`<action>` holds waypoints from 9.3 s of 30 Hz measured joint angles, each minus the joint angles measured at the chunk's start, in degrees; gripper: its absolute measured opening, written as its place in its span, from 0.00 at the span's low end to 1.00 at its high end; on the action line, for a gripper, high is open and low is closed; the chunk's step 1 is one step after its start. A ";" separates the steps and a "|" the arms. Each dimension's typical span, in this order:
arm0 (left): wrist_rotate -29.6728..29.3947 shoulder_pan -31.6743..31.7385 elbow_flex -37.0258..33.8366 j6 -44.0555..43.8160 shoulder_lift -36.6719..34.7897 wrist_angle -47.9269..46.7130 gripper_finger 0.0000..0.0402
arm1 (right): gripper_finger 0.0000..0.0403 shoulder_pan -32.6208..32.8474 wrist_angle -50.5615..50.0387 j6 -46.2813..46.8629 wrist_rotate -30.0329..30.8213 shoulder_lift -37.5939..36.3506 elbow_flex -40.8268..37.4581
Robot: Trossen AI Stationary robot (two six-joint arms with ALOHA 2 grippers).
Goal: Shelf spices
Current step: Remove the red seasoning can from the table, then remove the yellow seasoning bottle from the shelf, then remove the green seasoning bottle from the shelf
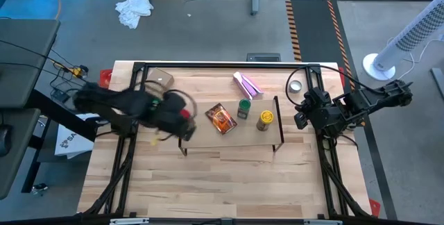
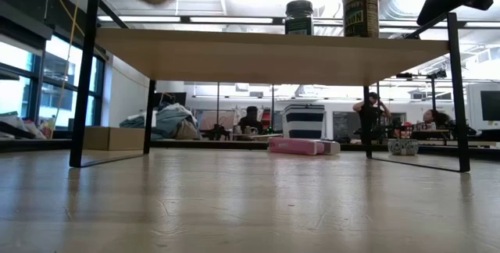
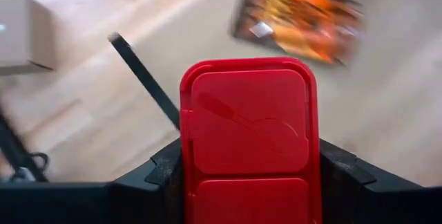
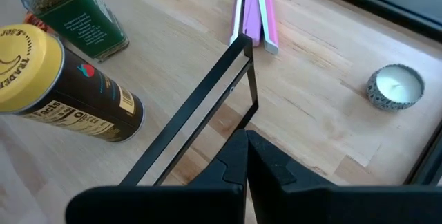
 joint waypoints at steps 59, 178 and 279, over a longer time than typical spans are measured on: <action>9.89 -24.68 -39.72 -23.75 -10.48 13.45 0.96 | 0.04 0.01 8.56 -14.54 -0.30 -1.03 4.25; -11.83 -16.32 -35.17 -30.89 -15.30 8.84 0.96 | 0.50 34.27 12.39 18.03 -5.45 18.16 -9.66; -10.93 -16.02 -35.19 -31.93 -15.33 6.73 0.96 | 0.73 16.79 12.34 -15.34 2.36 14.86 17.55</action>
